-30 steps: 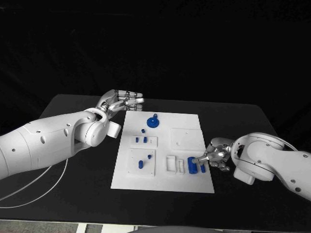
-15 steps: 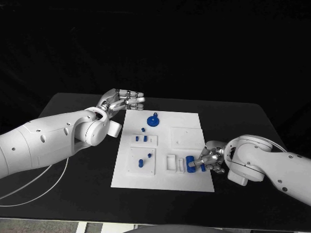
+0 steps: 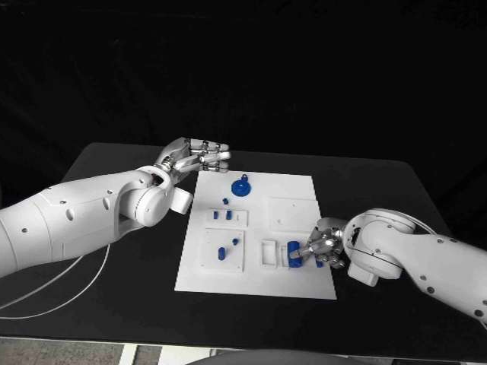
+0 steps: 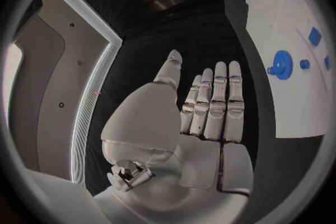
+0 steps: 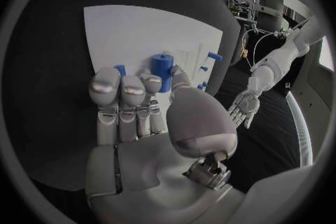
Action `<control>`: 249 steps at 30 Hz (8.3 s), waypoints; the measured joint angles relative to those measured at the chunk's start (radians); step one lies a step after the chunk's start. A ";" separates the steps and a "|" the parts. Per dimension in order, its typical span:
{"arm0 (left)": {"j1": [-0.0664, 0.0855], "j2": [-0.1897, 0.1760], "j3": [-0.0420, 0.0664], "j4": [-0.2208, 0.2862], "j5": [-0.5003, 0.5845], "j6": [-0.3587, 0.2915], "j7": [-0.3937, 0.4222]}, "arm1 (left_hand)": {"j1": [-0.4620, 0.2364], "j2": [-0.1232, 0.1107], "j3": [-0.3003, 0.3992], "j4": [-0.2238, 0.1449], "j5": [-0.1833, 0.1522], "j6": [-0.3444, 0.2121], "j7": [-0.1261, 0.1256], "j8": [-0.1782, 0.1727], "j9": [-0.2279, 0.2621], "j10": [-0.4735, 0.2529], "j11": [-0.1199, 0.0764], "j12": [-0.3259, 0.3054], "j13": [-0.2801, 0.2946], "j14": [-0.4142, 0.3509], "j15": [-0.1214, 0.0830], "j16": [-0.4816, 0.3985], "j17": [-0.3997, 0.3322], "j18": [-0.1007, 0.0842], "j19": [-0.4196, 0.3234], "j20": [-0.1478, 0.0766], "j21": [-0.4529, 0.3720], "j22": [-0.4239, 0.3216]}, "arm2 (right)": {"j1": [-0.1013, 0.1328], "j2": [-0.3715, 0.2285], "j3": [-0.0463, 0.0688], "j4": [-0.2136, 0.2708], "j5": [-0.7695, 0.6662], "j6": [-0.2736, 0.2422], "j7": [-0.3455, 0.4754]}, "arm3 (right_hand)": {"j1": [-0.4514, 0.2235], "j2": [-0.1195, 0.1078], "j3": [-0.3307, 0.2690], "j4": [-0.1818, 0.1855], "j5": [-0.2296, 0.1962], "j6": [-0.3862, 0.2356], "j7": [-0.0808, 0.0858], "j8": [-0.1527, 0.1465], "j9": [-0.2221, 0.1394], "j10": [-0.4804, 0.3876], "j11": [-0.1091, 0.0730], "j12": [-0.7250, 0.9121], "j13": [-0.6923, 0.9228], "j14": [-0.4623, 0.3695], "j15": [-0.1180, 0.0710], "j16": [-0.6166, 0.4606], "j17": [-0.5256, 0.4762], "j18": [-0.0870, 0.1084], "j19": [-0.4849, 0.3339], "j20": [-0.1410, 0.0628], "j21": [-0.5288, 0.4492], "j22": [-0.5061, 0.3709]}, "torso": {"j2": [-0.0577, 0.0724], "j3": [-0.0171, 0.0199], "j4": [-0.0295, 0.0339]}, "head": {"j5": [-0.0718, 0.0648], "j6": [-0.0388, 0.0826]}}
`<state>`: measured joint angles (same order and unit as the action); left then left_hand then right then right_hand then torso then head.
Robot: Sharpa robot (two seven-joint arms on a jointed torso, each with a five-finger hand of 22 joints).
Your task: Assemble the parts on the task board
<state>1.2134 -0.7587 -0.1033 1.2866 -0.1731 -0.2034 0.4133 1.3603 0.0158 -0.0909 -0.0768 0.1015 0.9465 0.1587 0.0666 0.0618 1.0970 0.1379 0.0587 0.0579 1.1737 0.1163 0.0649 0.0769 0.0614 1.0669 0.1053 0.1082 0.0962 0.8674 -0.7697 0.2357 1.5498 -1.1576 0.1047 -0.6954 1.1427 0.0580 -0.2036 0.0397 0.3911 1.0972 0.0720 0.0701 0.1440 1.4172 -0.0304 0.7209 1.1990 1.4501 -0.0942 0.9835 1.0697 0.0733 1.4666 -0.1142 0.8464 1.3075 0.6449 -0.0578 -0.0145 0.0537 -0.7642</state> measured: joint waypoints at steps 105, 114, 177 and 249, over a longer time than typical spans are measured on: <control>0.000 0.022 0.000 -0.008 -0.023 0.050 -0.064 | -0.002 0.018 0.006 0.015 0.008 0.021 -0.003 0.000 0.000 -0.004 0.004 0.000 0.000 -0.011 0.011 0.000 0.000 0.000 -0.004 0.004 0.013 -0.014 | 0.038 0.099 -0.043 0.023 -0.087 0.004 0.023 | -0.121 -0.076 0.483 -0.005 -0.235 0.081 -0.005 -0.012 -0.014 0.007 -0.015 -0.009 -0.053 0.008 0.000 0.020 0.022 -0.013 0.000 0.000 0.027 0.000 | 0.003 0.0012 -0.0035 | 0.025 -0.017; 0.000 0.022 0.000 -0.008 -0.024 0.053 -0.066 | -0.002 0.018 0.006 0.017 0.008 0.021 -0.003 0.000 0.000 -0.004 0.004 0.000 0.000 -0.011 0.011 0.000 0.000 0.000 -0.004 0.004 0.013 -0.014 | 0.038 0.106 -0.043 0.010 -0.087 0.008 0.023 | -0.134 -0.089 0.467 0.015 -0.256 0.087 -0.007 -0.012 -0.013 0.005 -0.016 -0.009 -0.058 0.007 0.000 0.020 0.022 -0.013 0.000 0.000 0.027 0.000 | 0.003 0.0007 -0.0034 | 0.024 -0.014; 0.000 0.019 0.000 -0.012 -0.025 0.056 -0.072 | -0.011 0.018 0.004 0.035 0.008 0.016 0.002 0.000 0.000 -0.007 0.007 0.000 0.000 -0.011 0.011 0.000 0.000 0.000 -0.004 0.004 0.013 -0.015 | 0.029 -0.002 -0.038 0.102 -0.042 -0.015 0.097 | -0.038 -0.088 0.308 -0.029 -0.309 0.141 -0.038 -0.003 -0.004 0.005 -0.023 -0.016 -0.049 0.011 -0.004 0.005 0.028 -0.012 0.000 -0.007 0.015 0.000 | 0.004 0.0008 -0.0037 | 0.025 -0.012; 0.000 0.007 0.000 -0.016 -0.025 0.058 -0.070 | -0.014 0.022 0.003 0.041 0.008 0.016 0.002 0.000 0.000 -0.007 0.007 0.000 0.000 -0.011 0.011 0.000 0.000 0.000 -0.004 0.004 0.013 -0.016 | 0.007 -0.073 0.090 0.057 -0.032 -0.029 0.090 | -0.059 -0.113 0.411 0.016 -0.337 0.065 -0.015 -0.003 -0.026 -0.004 -0.014 -0.010 -0.083 0.011 -0.004 0.011 0.014 -0.012 0.000 -0.007 0.002 0.000 | 0.002 0.0006 -0.0088 | -0.001 -0.021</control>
<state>1.2135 -0.7514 -0.1032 1.2708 -0.1984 -0.1455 0.3430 1.3459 0.0382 -0.0876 -0.0360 0.1092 0.9626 0.1606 0.0666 0.0618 1.0898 0.1451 0.0587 0.0579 1.1629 0.1270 0.0649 0.0766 0.0614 1.0631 0.1088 0.1214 0.0806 0.8744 -0.8429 0.3252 1.6069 -1.1898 0.0753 -0.6059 1.0833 -0.0546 0.2078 0.0561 0.0543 1.1622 0.0568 0.0673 0.1183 1.4133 -0.0444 0.7108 1.1162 1.4610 -0.0979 0.9944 1.0836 0.0609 1.4666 -0.1211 0.8483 1.3079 0.6467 -0.0572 -0.0233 0.0524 -0.7851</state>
